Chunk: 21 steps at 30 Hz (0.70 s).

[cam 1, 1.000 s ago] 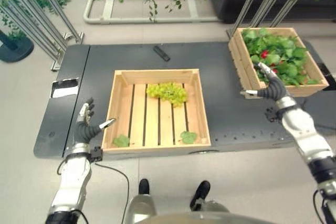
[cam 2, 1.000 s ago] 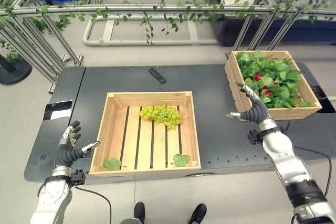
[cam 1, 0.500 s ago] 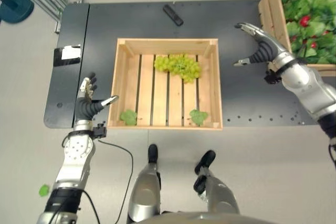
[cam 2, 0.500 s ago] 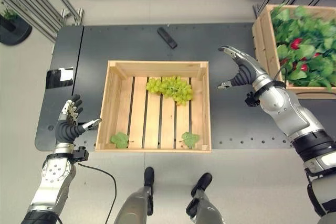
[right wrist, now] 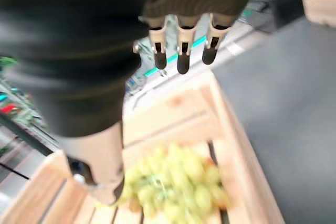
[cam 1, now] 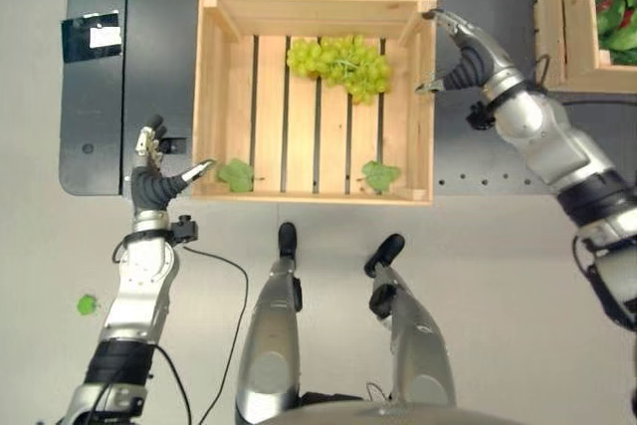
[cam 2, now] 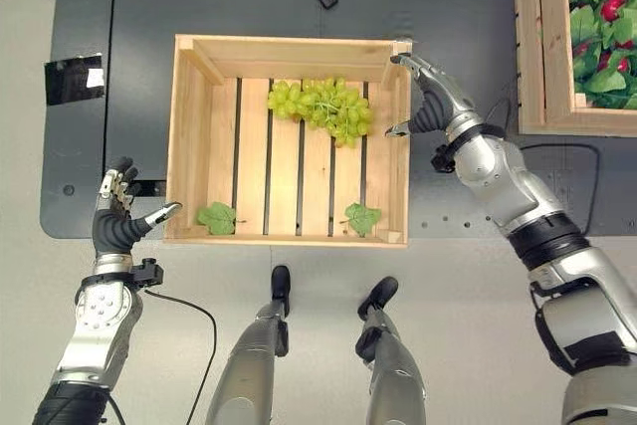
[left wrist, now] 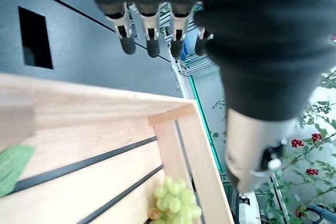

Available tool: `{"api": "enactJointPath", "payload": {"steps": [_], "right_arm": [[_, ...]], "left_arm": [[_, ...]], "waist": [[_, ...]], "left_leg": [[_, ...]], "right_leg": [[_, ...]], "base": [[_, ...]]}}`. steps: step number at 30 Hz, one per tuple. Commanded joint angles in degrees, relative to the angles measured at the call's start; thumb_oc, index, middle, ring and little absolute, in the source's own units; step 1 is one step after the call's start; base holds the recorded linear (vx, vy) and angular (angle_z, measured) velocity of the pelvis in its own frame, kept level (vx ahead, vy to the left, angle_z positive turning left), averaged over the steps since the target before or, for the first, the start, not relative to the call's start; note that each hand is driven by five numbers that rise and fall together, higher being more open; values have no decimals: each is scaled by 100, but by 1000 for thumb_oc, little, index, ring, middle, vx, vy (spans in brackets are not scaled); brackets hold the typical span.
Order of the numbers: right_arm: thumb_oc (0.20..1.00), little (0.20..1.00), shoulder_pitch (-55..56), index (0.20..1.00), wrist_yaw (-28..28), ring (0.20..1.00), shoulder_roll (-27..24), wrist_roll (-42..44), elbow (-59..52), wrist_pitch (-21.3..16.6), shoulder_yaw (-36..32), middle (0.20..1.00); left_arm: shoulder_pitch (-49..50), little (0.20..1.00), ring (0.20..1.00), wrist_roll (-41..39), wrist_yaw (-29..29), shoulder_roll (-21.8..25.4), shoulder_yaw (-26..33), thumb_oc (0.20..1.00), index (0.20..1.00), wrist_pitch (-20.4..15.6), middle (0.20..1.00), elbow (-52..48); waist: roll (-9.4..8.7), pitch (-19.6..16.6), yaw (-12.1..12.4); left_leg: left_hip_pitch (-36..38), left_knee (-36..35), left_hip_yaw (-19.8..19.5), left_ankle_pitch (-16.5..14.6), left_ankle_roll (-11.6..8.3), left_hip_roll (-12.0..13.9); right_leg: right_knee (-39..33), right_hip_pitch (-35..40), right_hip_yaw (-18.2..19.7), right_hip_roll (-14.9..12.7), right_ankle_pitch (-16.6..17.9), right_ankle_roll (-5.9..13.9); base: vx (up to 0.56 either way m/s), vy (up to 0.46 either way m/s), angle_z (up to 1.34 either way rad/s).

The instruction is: Pick up the fruits from the basket on one side to the basket on the other side

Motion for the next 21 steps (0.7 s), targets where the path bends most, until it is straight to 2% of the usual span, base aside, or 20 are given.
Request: {"api": "enactJointPath", "payload": {"steps": [1,7,12,21], "right_arm": [[1000,1000,-534,1000,-258,1000,14,-74,-25,-42,156,1000],[1000,1000,-499,1000,-405,1000,312,-201,17,9,103,1000],[1000,1000,-668,1000,-252,1000,650,-669,-31,40,487,1000],[1000,1000,-1342,1000,-270,1000,1288,-983,274,141,871,1000]], "left_arm": [[44,1000,1000,-160,171,172,236,1000,1000,-195,1000,-528],[-43,1000,1000,-133,307,105,199,1000,1000,-170,1000,-555],[-81,1000,1000,-57,371,30,93,1000,1000,-162,1000,-594],[-129,1000,1000,-58,435,82,26,1000,1000,-190,1000,-658]], "waist": [[-198,-81,64],[-197,-81,48],[-200,-81,65],[-249,-81,162]], "left_leg": [[-126,-144,38,157,-67,-109],[-207,-280,40,216,-53,-128],[-228,-289,25,180,-26,-151],[-282,-292,-9,163,-16,-152]], "right_leg": [[553,-139,214,-312,-220,701],[567,-308,192,-309,-217,715],[572,-366,203,-310,-202,725],[561,-442,190,-288,-184,725]], "base": [[-13,-16,-5],[-5,-3,-1],[0,0,0],[2,-9,0]]}}
